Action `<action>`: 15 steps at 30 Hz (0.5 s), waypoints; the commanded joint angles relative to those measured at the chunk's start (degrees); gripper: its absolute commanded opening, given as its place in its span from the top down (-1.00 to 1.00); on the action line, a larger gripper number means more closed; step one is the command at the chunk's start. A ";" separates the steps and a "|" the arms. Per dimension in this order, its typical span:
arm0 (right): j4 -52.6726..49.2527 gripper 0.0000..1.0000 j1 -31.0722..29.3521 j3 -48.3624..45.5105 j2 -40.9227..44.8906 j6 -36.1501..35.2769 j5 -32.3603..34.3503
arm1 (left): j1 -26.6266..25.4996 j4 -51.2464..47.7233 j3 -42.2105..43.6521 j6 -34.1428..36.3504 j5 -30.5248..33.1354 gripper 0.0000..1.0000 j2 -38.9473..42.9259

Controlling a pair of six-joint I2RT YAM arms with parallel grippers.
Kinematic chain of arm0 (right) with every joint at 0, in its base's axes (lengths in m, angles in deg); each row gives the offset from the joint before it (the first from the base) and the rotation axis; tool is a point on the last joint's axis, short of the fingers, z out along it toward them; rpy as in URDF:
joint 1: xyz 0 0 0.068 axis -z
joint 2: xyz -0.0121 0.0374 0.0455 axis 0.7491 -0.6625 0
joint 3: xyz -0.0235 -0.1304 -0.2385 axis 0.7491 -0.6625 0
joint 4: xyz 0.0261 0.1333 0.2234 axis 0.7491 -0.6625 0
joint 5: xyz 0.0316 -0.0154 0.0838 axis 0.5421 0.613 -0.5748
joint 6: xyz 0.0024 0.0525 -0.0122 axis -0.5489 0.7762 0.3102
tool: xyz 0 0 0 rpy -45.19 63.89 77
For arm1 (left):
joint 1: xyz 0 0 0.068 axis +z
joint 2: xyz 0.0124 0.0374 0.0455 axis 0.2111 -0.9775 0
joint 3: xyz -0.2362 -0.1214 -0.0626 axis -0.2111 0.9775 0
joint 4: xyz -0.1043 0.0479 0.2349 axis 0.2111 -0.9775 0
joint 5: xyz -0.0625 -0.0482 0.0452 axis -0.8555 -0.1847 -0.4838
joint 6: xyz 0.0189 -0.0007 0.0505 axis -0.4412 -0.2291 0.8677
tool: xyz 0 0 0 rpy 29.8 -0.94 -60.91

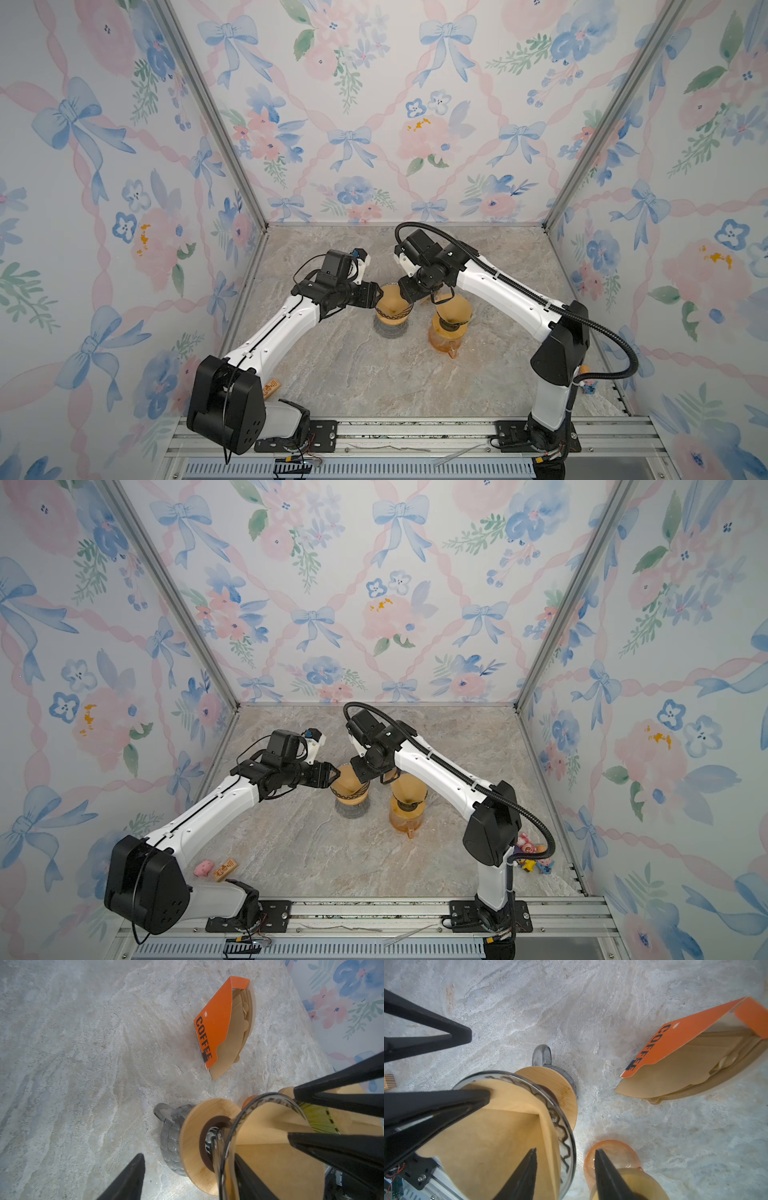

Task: Place the coffee filter in the dripper
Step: 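Press the filter down with the right gripper while the left grips the dripper rim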

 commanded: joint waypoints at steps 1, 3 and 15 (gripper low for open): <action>-1.28 0.03 0.65 0.33 -1.54 -1.32 -0.58 | -0.22 -0.23 -1.34 0.98 1.09 -0.34 -0.47; -1.17 0.01 0.64 0.25 -1.99 -1.46 -0.99 | -0.21 -0.14 -1.33 0.96 1.35 -0.34 -0.68; 0.21 -0.03 1.09 0.77 -4.74 -1.63 -2.23 | -0.48 -0.05 -2.90 3.23 -2.99 -0.38 -0.56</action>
